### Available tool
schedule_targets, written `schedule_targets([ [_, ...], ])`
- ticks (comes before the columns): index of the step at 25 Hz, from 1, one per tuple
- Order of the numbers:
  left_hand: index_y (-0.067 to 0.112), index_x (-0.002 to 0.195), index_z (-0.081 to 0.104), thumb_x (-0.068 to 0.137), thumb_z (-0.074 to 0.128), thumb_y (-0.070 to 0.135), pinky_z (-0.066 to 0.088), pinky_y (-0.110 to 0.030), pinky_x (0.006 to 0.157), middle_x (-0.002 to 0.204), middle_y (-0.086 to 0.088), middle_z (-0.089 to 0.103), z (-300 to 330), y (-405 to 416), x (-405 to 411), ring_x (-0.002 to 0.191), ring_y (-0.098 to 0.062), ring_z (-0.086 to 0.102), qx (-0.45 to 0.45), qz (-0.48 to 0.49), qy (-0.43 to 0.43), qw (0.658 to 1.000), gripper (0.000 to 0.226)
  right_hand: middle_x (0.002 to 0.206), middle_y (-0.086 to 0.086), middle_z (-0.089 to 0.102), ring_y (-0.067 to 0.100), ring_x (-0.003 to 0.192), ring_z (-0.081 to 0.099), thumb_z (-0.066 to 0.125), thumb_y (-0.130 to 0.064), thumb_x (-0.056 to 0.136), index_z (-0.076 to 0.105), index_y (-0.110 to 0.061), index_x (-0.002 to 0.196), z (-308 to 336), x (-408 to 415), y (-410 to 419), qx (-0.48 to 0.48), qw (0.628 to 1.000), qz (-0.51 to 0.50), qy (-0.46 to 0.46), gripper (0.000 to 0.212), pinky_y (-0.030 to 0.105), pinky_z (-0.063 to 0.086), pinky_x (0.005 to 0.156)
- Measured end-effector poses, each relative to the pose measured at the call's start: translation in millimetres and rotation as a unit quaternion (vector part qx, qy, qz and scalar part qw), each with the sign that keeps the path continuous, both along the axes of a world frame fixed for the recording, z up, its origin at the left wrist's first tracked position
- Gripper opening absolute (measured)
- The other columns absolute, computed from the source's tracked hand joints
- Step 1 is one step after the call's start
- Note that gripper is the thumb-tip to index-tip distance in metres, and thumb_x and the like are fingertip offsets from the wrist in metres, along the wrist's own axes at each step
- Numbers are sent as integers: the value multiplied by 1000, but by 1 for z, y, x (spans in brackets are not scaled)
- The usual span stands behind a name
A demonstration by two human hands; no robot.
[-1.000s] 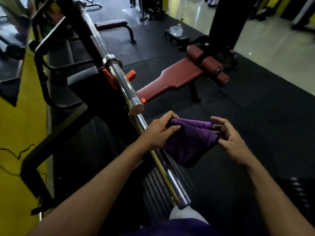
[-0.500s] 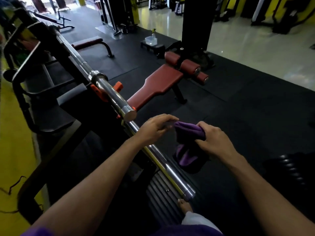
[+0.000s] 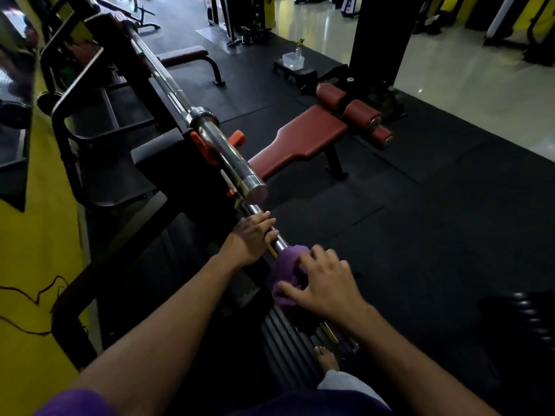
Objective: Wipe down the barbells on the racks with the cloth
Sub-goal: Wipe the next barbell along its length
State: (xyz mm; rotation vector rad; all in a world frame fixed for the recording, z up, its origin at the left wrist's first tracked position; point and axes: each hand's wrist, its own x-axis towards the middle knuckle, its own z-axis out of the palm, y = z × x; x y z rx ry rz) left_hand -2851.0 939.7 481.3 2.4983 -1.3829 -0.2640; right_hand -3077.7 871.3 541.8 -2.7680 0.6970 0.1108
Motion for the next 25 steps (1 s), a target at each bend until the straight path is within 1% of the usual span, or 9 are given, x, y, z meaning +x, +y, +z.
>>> schedule_targets([
  [2, 14, 152, 45, 106, 37, 49, 15, -40, 125, 165, -6, 31, -3, -1, 0, 153, -20, 24, 1, 6, -34, 999, 58, 141, 11, 38, 32, 124, 46, 48, -88, 72, 25, -25, 150, -6, 23, -6, 60, 994, -60, 64, 104, 52, 47, 96],
  [4, 5, 157, 31, 105, 21, 55, 2, -41, 127, 168, -14, 17, -10, -4, -2, 157, -27, 9, 20, 18, -22, 999, 73, 147, 19, 36, 41, 126, 48, 57, -83, 73, 11, -18, 155, -19, 50, -3, 92, 986, -74, 115, 114, 55, 47, 97],
  [6, -1, 159, 16, 105, 4, 58, -3, -45, 126, 169, -18, 4, -19, -6, -6, 157, -30, -4, 26, 26, -7, 999, 81, 137, 19, 47, 38, 116, 57, 64, -69, 79, 25, -13, 146, -26, 65, 0, 95, 988, -78, 93, 96, 47, 48, 87],
  [8, -3, 159, 12, 99, -13, 59, 0, -51, 126, 168, -21, 3, -28, -7, -8, 156, -34, -4, 23, 33, -19, 999, 90, 131, 16, 51, 37, 111, 60, 66, -63, 81, 30, -14, 139, -27, 52, 0, 100, 988, -85, 80, 84, 44, 48, 81],
  [13, -2, 159, 14, 98, 1, 51, 3, -49, 126, 169, -17, 5, -35, -8, -10, 157, -28, -2, -1, 49, -31, 998, 82, 134, 6, 51, 31, 115, 60, 63, -65, 77, 25, -23, 143, -26, -58, 11, 142, 976, -105, 129, 87, 44, 50, 93],
  [15, -2, 158, 16, 98, 4, 51, 3, -48, 125, 169, -16, 6, -34, -8, -12, 157, -28, -1, -16, 54, -26, 998, 82, 134, 3, 51, 29, 114, 60, 63, -64, 76, 27, -26, 141, -28, -73, 12, 138, 976, -106, 131, 84, 43, 51, 94],
  [20, -10, 154, 24, 103, 10, 46, 11, -55, 123, 164, -27, 17, -36, -8, -9, 154, -40, 11, -17, 37, -36, 998, 77, 122, 9, 57, 33, 105, 62, 70, -55, 74, 39, -19, 120, -29, 21, -6, 143, 984, -79, 74, 66, 39, 50, 82],
  [22, -14, 151, 25, 106, -1, 47, 15, -60, 123, 161, -31, 20, -42, -8, -2, 152, -46, 13, 2, 18, -52, 998, 80, 119, 10, 60, 33, 102, 64, 74, -55, 72, 42, -16, 120, -28, 65, -16, 154, 983, -75, 63, 69, 38, 48, 78],
  [25, -16, 151, 22, 104, -10, 48, 11, -57, 124, 161, -33, 19, -50, -10, 5, 153, -47, 8, 5, 6, -69, 998, 85, 116, 9, 61, 31, 98, 64, 74, -57, 71, 42, -16, 121, -28, 81, -18, 171, 981, -78, 54, 72, 37, 47, 74],
])
